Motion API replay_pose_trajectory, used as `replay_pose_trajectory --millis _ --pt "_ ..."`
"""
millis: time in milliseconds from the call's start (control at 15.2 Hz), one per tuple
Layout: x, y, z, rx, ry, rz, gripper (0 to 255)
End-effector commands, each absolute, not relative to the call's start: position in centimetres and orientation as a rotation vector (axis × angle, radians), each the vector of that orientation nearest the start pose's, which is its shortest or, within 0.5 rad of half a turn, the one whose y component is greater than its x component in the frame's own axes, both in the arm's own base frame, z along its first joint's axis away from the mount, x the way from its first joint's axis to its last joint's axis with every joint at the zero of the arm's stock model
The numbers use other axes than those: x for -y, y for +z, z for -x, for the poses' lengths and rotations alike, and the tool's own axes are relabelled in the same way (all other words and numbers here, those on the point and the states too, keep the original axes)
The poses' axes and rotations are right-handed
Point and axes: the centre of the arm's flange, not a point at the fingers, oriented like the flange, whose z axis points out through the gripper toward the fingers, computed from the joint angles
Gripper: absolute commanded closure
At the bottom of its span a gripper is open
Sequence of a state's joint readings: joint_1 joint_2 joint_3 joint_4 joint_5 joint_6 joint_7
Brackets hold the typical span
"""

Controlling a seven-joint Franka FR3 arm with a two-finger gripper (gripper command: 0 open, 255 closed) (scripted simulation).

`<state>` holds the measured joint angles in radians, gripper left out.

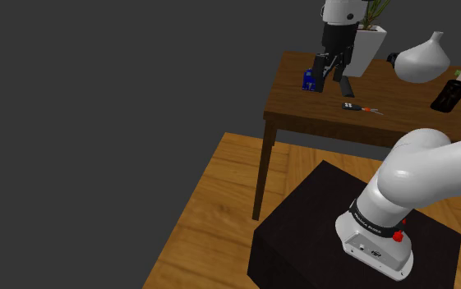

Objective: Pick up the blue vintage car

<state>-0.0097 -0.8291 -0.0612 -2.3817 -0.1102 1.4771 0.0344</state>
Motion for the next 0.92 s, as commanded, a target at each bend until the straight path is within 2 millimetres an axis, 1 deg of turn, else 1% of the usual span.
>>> replay_pose_trajectory --millis 0,198,462,858 --pt "3.8 58.3 -28.3 -0.144 0.123 3.2 0" --pt "6.4 57.7 -31.7 -0.298 0.138 3.179 0" --pt "10.3 56.9 -35.7 -0.502 0.156 3.138 0" --pt "16.9 55.6 -40.7 -0.799 0.182 3.053 0"
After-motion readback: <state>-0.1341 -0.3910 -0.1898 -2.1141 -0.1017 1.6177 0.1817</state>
